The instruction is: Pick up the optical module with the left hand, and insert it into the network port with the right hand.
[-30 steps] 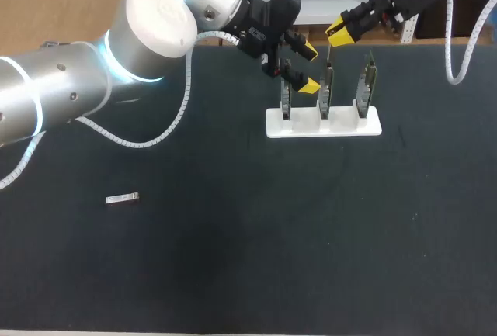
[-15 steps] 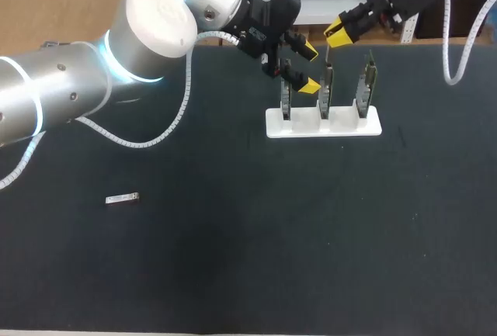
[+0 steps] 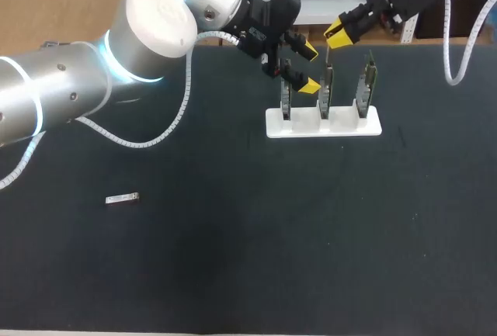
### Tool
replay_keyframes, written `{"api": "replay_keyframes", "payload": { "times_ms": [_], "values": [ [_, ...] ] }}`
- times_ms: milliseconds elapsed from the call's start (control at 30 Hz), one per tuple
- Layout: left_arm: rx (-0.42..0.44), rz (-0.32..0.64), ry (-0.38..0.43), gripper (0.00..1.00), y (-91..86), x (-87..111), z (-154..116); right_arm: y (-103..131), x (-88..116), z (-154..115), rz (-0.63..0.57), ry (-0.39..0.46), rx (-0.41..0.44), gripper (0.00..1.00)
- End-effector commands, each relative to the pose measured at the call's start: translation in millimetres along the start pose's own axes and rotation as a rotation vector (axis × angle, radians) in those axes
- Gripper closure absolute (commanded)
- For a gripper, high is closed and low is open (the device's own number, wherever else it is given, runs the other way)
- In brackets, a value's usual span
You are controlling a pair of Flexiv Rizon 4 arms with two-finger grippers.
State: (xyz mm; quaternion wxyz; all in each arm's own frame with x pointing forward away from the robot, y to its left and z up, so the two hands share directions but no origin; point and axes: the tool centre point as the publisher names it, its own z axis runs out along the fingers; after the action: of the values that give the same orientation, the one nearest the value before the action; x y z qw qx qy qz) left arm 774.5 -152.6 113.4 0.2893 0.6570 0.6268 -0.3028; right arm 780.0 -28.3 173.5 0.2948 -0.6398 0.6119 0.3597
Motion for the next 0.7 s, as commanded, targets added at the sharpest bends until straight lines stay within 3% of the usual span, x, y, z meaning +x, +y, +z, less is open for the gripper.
{"api": "replay_keyframes", "payload": {
  "times_ms": [33,700],
  "values": [
    [0.005,0.000,0.004,0.00,3.0,-0.8,0.7,3.0,0.5,0.6,0.002,0.002,0.007,1.00],
    [0.005,0.000,0.004,0.00,3.0,-0.8,0.7,0.8,7.1,2.5,0.020,0.006,0.005,1.00]
  ]
}}
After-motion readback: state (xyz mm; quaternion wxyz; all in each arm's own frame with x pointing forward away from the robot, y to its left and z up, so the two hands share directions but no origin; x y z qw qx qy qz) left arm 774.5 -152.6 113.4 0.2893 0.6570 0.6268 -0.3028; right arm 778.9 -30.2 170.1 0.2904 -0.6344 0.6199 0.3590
